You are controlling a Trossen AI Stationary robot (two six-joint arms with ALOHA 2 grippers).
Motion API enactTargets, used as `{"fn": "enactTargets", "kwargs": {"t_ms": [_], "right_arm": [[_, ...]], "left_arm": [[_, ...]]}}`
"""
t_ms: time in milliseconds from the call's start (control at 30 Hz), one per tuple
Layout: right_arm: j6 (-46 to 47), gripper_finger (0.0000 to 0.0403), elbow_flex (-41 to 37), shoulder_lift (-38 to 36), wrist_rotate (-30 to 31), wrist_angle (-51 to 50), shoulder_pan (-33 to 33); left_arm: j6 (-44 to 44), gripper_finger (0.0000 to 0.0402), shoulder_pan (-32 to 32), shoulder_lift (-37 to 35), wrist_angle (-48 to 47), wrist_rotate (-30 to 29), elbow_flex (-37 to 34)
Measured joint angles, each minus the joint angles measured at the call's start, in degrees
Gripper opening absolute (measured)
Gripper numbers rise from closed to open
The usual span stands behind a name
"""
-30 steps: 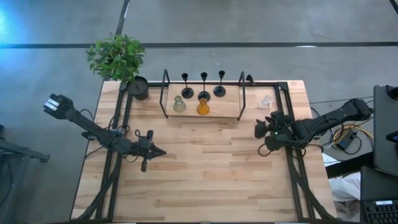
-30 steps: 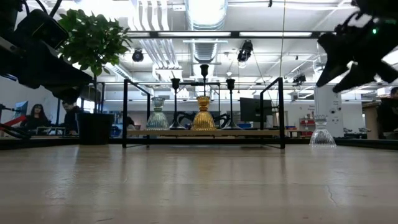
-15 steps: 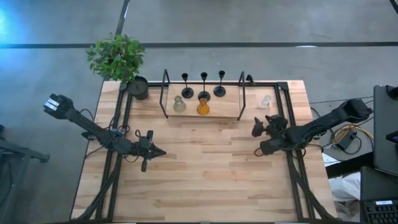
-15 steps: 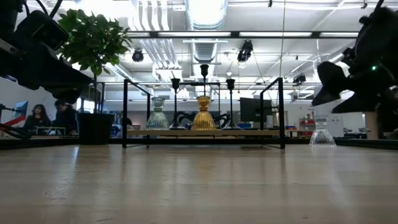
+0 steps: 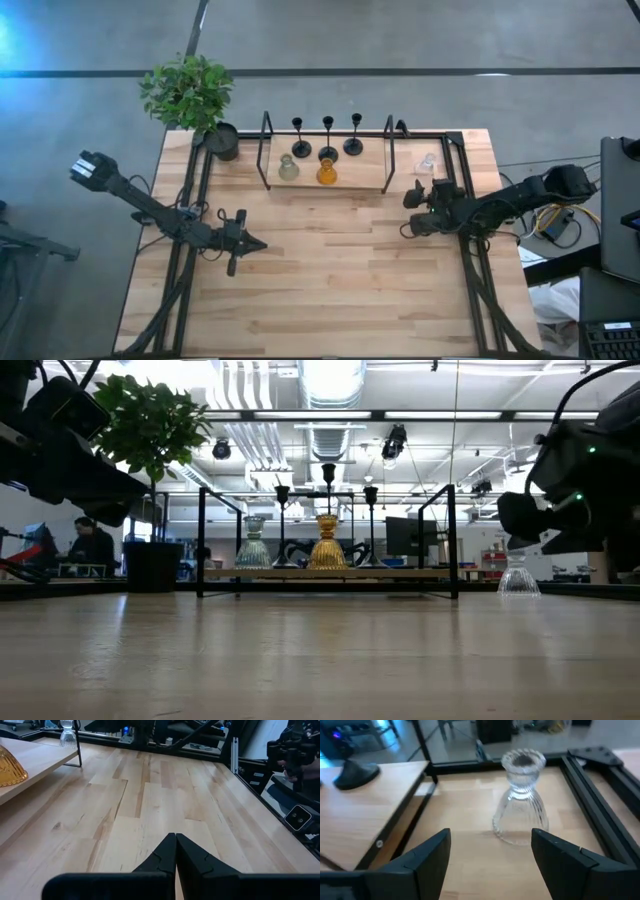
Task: Pick & Place candle stick holders
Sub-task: Put the transparent glass candle holder on the shelf aligned with the other glass candle holders
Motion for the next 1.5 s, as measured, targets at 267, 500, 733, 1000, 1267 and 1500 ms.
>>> {"fn": "enactTargets", "kwargs": {"t_ms": [267,500,733,1000,1267,1500], "right_arm": [[-9.24,0.0321,0.71,-1.37,0.10,3.29,-6.37],[-13.75,0.0352,-0.32,0.88,0.59,7.41,-11.83],[-15.15,0.0340,-0.46,3.02,0.14,11.58,-14.37],[-27.11,0.0326,-0.46,5.84,-2.33,21.76,-18.42],[-25.56,0.0325,-0.52,6.97,-2.57,24.55,-22.31],[-34.99,0.0325,-0.55,7.37,-3.58,32.12,-25.49]], "left_arm": [[0.01,0.0014,0.00,0.00,0.10,0.00,0.00],[0.01,0.0014,0.01,0.00,0.08,0.02,0.00],[0.01,0.0014,0.01,0.00,-0.01,0.00,0.00],[0.01,0.0014,0.01,0.00,-0.03,0.00,0.00],[0.00,0.0014,0.01,0.00,0.01,0.00,0.00],[0.00,0.0014,0.01,0.00,0.02,0.00,0.00]]}}
